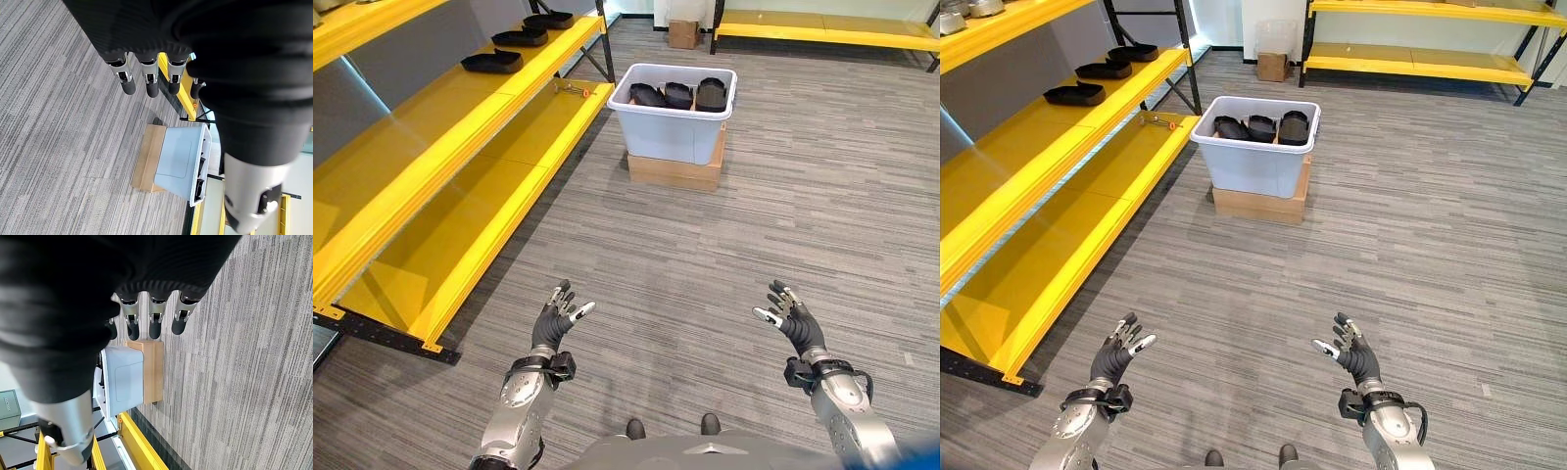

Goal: Move parts from the plastic box to the shelf.

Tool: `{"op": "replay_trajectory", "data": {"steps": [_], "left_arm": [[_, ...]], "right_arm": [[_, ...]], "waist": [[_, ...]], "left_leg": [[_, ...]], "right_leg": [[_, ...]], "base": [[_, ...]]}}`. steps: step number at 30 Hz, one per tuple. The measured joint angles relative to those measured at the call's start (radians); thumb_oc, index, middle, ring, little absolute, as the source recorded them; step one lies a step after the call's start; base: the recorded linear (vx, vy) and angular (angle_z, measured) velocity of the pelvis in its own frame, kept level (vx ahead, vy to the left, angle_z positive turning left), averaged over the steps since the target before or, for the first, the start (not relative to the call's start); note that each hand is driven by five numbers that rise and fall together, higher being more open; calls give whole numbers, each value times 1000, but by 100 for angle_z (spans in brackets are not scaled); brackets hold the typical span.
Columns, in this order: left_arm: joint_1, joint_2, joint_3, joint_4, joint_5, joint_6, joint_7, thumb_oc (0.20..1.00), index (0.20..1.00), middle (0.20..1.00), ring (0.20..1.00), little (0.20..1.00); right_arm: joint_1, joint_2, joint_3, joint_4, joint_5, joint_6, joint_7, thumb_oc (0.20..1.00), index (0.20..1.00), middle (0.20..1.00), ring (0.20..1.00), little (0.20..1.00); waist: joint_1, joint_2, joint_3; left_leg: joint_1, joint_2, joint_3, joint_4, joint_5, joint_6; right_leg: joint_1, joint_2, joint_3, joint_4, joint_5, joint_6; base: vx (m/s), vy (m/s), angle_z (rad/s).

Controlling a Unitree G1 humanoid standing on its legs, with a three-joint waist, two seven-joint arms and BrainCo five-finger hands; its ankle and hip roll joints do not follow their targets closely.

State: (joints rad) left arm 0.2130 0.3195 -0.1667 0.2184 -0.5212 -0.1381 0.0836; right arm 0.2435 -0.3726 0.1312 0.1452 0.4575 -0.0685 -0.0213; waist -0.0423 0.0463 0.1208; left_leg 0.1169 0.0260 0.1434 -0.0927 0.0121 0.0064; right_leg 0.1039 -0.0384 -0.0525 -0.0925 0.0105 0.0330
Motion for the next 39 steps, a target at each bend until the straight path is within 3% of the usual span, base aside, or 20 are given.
{"op": "replay_trajectory", "data": {"steps": [39], "left_arm": [[4, 1, 0, 0, 1, 5, -12, 1000, 1000, 1000, 1000, 1000]], "right_arm": [[0, 0, 1, 0, 0, 3, 2, 1000, 1000, 1000, 1000, 1000]], "waist": [[0, -12, -9]], "left_leg": [[2, 0, -1, 0, 0, 0]], "right_leg": [[4, 0, 0, 0, 1, -1]], "base": [[0, 0, 0]]}}
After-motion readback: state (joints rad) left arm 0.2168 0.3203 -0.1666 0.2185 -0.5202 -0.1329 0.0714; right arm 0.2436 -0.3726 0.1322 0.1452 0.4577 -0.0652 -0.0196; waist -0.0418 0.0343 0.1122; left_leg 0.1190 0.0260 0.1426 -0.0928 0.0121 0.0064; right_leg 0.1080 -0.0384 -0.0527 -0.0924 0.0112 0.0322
